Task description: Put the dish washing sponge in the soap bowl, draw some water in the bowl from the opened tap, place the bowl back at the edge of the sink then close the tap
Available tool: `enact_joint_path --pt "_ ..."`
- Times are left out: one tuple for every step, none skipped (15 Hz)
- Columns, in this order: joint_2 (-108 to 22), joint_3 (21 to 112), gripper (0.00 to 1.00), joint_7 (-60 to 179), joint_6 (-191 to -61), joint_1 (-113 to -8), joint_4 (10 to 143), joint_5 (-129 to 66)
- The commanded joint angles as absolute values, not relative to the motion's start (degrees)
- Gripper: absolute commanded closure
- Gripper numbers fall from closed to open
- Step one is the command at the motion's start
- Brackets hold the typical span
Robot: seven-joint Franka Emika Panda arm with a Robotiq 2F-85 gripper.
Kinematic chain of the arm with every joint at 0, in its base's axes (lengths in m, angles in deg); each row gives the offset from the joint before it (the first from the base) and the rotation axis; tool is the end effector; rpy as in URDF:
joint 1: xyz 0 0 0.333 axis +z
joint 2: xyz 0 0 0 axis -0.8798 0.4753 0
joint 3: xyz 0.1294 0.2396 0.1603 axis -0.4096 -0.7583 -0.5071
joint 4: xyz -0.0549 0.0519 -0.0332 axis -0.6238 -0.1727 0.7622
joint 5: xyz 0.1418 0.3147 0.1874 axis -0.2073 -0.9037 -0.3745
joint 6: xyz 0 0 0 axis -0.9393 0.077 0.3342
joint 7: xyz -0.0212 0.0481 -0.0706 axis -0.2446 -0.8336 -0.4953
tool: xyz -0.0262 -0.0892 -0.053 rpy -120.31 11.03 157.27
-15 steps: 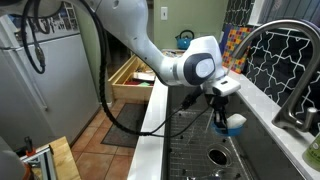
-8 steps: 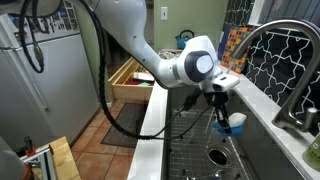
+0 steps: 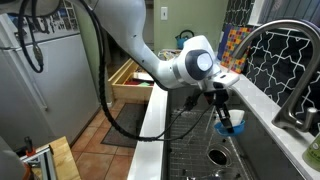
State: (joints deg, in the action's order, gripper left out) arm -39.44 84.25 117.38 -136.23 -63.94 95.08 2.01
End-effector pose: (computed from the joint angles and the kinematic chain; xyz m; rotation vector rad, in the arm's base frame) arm 0.5886 -0.2449 0.3383 2.3213 -1.2714 0.5268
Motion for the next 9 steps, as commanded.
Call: enact_joint_path --pt "-41.30 84.22 0.99 118.15 -135.17 -63.95 96.42 4.77" --pt "-41.38 83.87 0.99 117.96 -134.97 -64.25 96.48 4.12" --pt "-41.40 83.55 0.99 117.66 -134.85 -64.58 96.50 3.24" --pt "-41.42 83.54 0.99 117.82 -134.73 -64.62 96.52 3.24" --pt "-41.49 83.36 0.99 117.68 -134.54 -64.79 96.62 2.80" --pt "-41.47 83.31 0.99 117.90 -134.40 -64.87 96.63 2.44" --pt "-41.47 83.12 0.99 117.80 -134.37 -65.07 96.68 1.81" --pt "-41.45 83.02 0.99 117.82 -134.36 -65.21 96.72 1.36" --pt "-41.44 82.94 0.99 117.83 -134.43 -65.32 96.76 1.04"
